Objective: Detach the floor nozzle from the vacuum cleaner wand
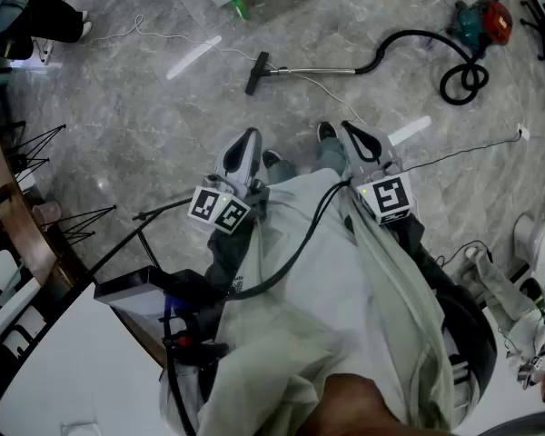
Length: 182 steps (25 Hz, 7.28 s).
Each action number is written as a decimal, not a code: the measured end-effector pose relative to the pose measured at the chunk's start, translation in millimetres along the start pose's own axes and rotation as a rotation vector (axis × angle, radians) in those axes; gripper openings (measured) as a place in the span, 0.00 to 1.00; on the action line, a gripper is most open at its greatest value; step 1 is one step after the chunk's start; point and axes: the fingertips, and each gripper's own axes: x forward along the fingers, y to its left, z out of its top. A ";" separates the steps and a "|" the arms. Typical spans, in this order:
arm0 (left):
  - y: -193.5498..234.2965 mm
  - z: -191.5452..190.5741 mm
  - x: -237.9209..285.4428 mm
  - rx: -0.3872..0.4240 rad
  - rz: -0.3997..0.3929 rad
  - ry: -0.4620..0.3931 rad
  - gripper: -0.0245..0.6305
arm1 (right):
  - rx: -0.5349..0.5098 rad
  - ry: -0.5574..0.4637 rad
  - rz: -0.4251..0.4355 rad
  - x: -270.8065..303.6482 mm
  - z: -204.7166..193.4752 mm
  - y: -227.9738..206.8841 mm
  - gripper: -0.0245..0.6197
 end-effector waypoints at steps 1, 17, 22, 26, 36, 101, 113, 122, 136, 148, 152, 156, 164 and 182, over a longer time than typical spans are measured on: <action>-0.4 -0.9 -0.2 -0.002 -0.001 0.000 0.04 | -0.009 -0.004 0.003 -0.4 -0.8 0.4 0.04; -4.0 1.6 -6.1 0.016 -0.029 -0.015 0.04 | -0.062 -0.026 -0.022 -5.7 2.4 14.1 0.04; -1.2 6.0 -15.0 0.011 -0.036 -0.037 0.04 | -0.117 -0.058 -0.028 -6.5 8.6 27.3 0.04; 0.5 15.4 -23.1 0.015 -0.063 -0.082 0.04 | -0.160 -0.052 -0.011 -1.5 5.6 40.0 0.04; 11.6 24.8 -34.6 0.106 -0.130 -0.025 0.04 | -0.339 0.009 0.055 20.4 -1.1 87.5 0.04; 459.3 -401.3 144.9 -0.347 0.460 0.340 0.16 | -0.680 0.932 0.637 533.9 -616.7 -65.0 0.36; 279.3 -212.7 294.4 -0.295 0.048 0.081 0.43 | -0.550 0.869 0.581 381.4 -340.3 -72.9 0.36; 136.3 -29.5 283.5 -0.146 -0.204 -0.108 0.27 | -0.378 0.405 0.733 292.9 -131.0 -56.1 0.34; -46.0 102.9 164.6 0.072 -0.222 -0.127 0.24 | -0.563 0.013 -0.066 152.4 47.1 -0.5 0.40; -129.8 129.8 156.8 0.158 -0.187 -0.166 0.22 | -0.675 -0.285 -0.339 75.8 100.9 -23.9 0.44; -134.3 129.3 171.2 0.074 -0.095 -0.186 0.24 | -0.705 -0.283 -0.356 62.0 98.4 -40.5 0.45; -148.4 127.6 182.9 0.056 -0.102 -0.184 0.25 | -0.814 -0.316 -0.383 41.7 99.3 -54.0 0.49; -147.3 143.7 191.8 0.072 -0.106 -0.201 0.24 | -0.815 -0.390 -0.357 26.9 99.7 -59.1 0.49; -203.8 141.2 179.0 0.247 -0.463 -0.103 0.25 | -0.438 -0.170 0.251 74.5 89.0 -27.9 0.21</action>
